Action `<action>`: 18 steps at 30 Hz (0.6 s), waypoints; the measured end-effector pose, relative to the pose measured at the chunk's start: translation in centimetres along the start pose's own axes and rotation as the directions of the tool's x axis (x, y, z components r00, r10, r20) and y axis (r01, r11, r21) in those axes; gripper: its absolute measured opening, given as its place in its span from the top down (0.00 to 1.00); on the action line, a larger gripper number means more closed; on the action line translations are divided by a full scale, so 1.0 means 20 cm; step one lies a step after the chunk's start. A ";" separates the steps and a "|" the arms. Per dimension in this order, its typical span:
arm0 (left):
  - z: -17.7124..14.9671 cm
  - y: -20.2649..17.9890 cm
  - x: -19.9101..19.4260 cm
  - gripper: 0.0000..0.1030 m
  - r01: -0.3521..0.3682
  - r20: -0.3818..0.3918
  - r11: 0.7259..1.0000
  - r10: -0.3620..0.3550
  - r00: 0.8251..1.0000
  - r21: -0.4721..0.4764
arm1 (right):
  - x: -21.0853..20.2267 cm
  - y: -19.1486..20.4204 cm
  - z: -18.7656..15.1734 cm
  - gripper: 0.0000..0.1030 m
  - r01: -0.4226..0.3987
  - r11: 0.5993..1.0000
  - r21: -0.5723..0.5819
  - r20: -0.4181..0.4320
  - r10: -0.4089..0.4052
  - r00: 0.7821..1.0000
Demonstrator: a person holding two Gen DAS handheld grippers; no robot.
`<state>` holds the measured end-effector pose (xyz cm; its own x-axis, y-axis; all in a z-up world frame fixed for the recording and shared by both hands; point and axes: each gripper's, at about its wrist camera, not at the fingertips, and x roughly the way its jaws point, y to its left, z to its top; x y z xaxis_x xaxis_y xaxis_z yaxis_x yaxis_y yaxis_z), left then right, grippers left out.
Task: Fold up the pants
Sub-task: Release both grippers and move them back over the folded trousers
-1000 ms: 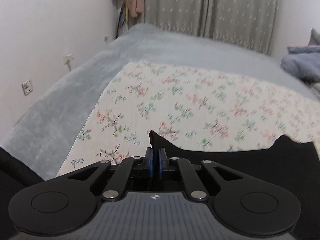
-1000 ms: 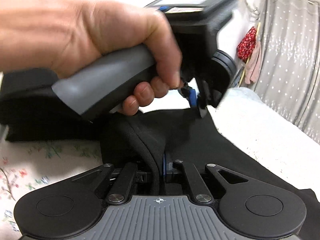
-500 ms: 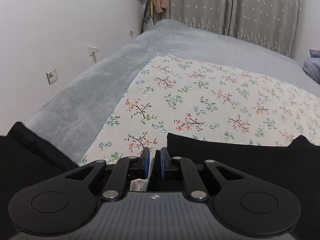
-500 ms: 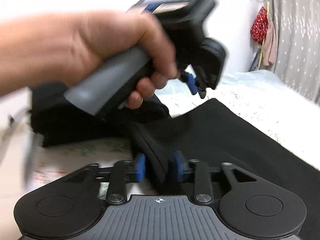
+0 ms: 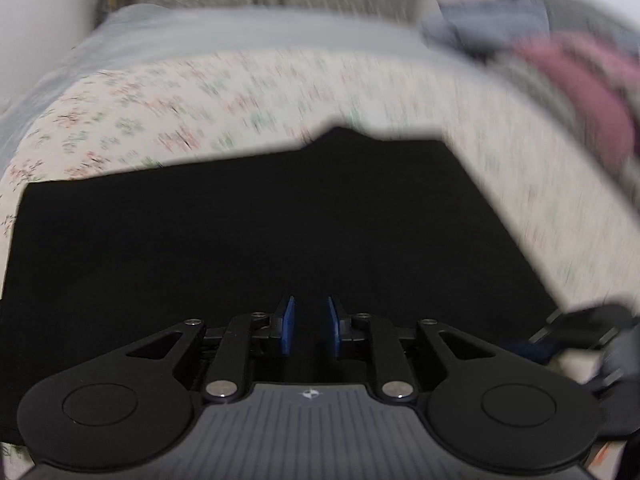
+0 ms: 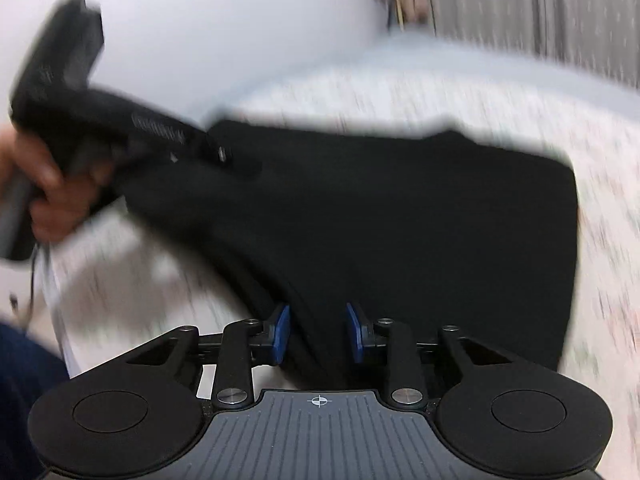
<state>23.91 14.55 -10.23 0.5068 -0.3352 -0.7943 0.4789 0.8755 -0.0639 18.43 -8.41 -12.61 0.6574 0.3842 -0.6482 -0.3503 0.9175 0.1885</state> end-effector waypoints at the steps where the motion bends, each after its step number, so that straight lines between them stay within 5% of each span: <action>1: -0.02 -0.02 0.04 0.70 -0.037 -0.040 0.999 0.038 0.999 0.029 | -0.05 0.00 -0.03 0.74 -0.010 1.000 0.002 0.004 0.010 1.000; 8: -0.06 -0.04 0.03 0.69 -0.121 -0.065 0.991 0.125 0.990 0.049 | -0.18 -0.02 -0.16 0.78 -0.009 0.998 -0.055 -0.083 0.004 0.997; 10: -0.03 -0.08 -0.03 0.69 -0.111 -0.044 0.992 0.113 0.993 0.059 | -0.28 -0.05 -0.17 0.70 -0.008 0.999 -0.053 -0.039 0.006 0.999; 14: 0.02 -0.25 -0.12 0.63 -0.064 0.003 0.991 0.065 0.998 0.118 | -0.41 -0.20 -0.12 0.71 -0.036 0.995 0.097 0.101 0.027 0.995; 18: 0.04 -0.40 -0.01 0.60 -0.052 -0.050 0.988 0.060 0.997 0.147 | -0.37 -0.31 -0.13 0.69 0.032 0.982 0.185 0.097 -0.051 0.994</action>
<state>20.54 7.26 -9.13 0.4984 -0.2641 -0.8257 0.5519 0.8312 0.0673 14.05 -17.25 -10.97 0.7358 0.3455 -0.5824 -0.1994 0.9325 0.3012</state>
